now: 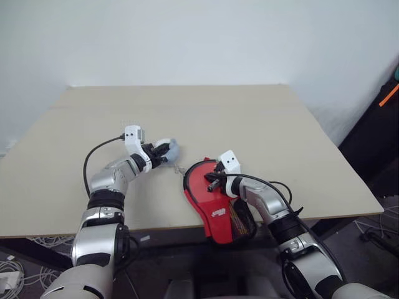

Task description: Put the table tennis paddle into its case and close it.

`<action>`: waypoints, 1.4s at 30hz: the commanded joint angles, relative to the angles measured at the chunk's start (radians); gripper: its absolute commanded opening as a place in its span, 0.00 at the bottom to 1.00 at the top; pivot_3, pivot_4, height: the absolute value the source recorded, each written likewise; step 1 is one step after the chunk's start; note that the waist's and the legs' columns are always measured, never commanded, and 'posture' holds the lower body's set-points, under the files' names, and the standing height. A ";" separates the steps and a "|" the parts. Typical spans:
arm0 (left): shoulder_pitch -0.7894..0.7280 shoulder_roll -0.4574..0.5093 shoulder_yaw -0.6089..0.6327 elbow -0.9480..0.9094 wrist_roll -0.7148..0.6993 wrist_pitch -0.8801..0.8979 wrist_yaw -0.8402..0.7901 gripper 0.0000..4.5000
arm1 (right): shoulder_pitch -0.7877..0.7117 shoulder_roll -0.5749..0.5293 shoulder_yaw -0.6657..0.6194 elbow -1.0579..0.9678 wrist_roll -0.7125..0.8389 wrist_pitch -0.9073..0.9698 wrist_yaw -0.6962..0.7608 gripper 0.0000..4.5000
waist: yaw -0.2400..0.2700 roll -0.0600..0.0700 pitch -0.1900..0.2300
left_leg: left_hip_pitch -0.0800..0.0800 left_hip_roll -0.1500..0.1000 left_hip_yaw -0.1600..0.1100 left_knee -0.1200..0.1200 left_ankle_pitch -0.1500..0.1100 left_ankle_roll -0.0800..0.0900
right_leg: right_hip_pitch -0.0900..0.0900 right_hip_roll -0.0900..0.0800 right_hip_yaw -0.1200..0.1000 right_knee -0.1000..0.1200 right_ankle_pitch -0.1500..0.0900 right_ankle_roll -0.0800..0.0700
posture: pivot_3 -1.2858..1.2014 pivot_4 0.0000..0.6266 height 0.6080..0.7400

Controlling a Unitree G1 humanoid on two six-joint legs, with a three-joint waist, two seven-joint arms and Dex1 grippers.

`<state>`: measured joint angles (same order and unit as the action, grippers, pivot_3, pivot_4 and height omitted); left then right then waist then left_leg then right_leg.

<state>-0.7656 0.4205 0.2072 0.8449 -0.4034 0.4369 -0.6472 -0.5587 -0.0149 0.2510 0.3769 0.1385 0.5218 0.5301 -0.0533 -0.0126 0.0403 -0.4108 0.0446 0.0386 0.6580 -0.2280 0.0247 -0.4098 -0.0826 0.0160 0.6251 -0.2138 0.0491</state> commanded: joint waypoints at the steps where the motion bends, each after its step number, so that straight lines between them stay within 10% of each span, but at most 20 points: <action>1: -0.073 0.007 0.021 0.020 0.017 -0.067 0.001 0.13 | 0.007 0.000 0.010 0.015 -0.011 0.011 0.012 0.00 | 0.000 0.000 0.000 | 0.000 0.000 0.000 0.000 0.000 0.000 | 0.000 0.000 0.000 0.000 0.000 0.000 | 0.52 0.00 1.00; 42: -0.455 -0.259 0.025 0.468 0.241 -0.419 0.238 0.13 | 0.024 0.008 0.017 -0.030 -0.025 0.037 0.010 0.00 | 0.003 -0.001 0.000 | -0.002 -0.001 -0.001 0.001 0.000 0.000 | 0.000 0.000 0.000 0.000 -0.001 0.002 | 0.52 0.00 1.00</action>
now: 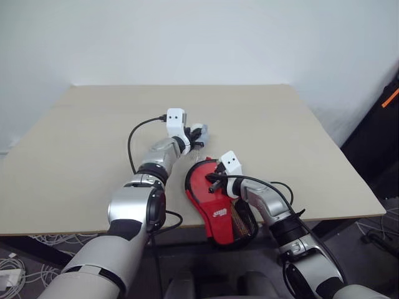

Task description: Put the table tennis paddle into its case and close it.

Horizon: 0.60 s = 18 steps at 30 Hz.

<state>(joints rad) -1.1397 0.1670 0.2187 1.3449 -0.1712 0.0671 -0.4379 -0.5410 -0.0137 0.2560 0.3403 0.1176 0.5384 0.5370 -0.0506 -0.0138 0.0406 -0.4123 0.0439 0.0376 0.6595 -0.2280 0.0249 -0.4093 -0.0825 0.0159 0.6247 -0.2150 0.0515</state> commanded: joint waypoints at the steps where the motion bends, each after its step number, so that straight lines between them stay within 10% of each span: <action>1: -0.087 -0.008 0.012 -0.030 0.014 -0.053 0.038 0.13 | 0.006 0.008 0.012 0.007 -0.005 0.021 0.003 0.00 | 0.000 0.000 0.000 | 0.000 0.000 0.000 0.000 0.000 0.000 | 0.000 0.000 0.000 0.000 -0.001 0.001 | 0.52 0.00 1.00; 18: -0.013 -0.091 -0.206 -0.054 0.210 -0.104 -0.318 0.13 | 0.007 0.011 0.007 0.005 -0.005 0.023 -0.004 0.00 | 0.000 0.000 0.000 | 0.000 0.000 0.000 0.000 0.000 0.000 | 0.000 0.000 0.000 0.000 -0.001 0.001 | 0.52 0.00 1.00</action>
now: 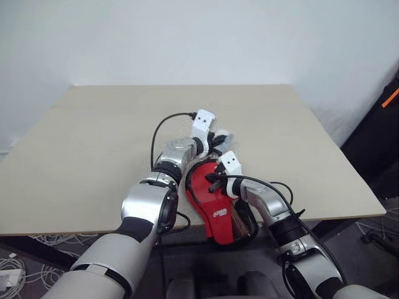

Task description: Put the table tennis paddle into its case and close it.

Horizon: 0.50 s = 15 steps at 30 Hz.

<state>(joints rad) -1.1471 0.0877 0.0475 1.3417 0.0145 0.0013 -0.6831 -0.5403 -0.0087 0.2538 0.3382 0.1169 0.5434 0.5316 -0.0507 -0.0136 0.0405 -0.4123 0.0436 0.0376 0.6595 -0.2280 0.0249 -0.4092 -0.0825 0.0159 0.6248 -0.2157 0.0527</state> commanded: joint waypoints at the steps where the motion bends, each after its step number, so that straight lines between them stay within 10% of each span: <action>1: 0.003 -0.012 -0.044 -0.053 0.032 -0.039 -0.098 0.13 | 0.007 0.006 0.009 0.006 -0.004 0.018 0.001 0.00 | 0.000 0.000 0.000 | 0.000 0.000 0.000 0.000 0.000 0.000 | 0.000 0.000 0.000 0.000 0.000 0.000 | 0.52 0.00 1.00; 7: 0.048 -0.003 -0.102 -0.073 0.066 -0.038 -0.254 0.29 | 0.005 0.006 0.010 0.010 -0.004 0.018 0.003 0.00 | 0.000 0.000 0.000 | 0.000 0.000 0.000 0.000 0.000 0.000 | 0.000 0.000 0.000 0.000 0.000 0.000 | 0.52 0.00 1.00; 15: 0.080 0.044 -0.145 -0.111 0.085 -0.040 -0.353 0.95 | -0.002 0.009 0.014 0.021 -0.006 0.012 0.009 0.00 | -0.002 0.000 0.000 | 0.000 0.000 -0.001 0.000 0.000 0.000 | 0.000 0.000 0.000 0.001 0.000 0.000 | 0.52 0.00 1.00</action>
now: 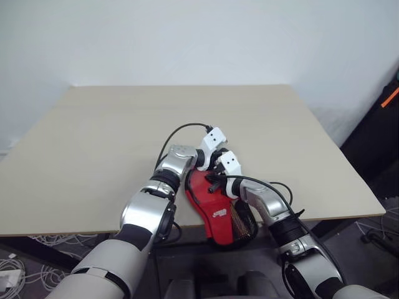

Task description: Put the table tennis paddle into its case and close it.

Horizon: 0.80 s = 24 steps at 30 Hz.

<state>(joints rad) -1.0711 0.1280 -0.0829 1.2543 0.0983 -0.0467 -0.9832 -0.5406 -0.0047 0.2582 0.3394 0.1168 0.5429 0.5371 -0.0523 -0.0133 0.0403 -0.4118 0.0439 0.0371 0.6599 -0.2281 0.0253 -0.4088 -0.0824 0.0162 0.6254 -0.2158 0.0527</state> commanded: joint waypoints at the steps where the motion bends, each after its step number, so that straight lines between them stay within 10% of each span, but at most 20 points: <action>1: 0.005 0.015 -0.015 -0.029 0.001 0.009 -0.064 0.99 | -0.001 0.006 0.010 0.020 -0.006 0.012 0.004 0.00 | 0.000 0.000 0.000 | 0.000 0.000 0.000 0.000 0.000 0.000 | 0.000 0.000 0.000 0.000 0.000 0.000 | 0.52 0.00 1.00; 17: -0.005 0.269 0.057 -0.236 -0.089 0.024 -0.160 0.99 | 0.025 -0.043 0.006 -0.110 0.025 0.102 0.052 0.00 | 0.002 0.000 0.000 | -0.001 0.001 0.000 0.001 0.000 0.000 | 0.000 0.001 0.000 0.001 0.000 0.000 | 0.52 0.00 1.00; 24: 0.157 0.310 0.108 -0.561 -0.230 0.260 -0.207 0.71 | 0.076 -0.185 -0.022 -0.379 0.103 0.295 0.121 0.44 | 0.002 0.000 0.000 | -0.002 0.001 0.000 0.001 0.000 0.000 | -0.001 0.000 0.000 0.001 0.000 -0.001 | 0.52 0.00 1.00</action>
<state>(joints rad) -0.9216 0.4316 0.0068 0.7970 -0.0824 0.1580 -1.1825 -0.4582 -0.1728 0.2601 0.0495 0.1832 0.7965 0.6368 -0.0506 -0.0130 0.0405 -0.4137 0.0448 0.0369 0.6613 -0.2283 0.0255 -0.4095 -0.0821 0.0165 0.6265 -0.2147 0.0509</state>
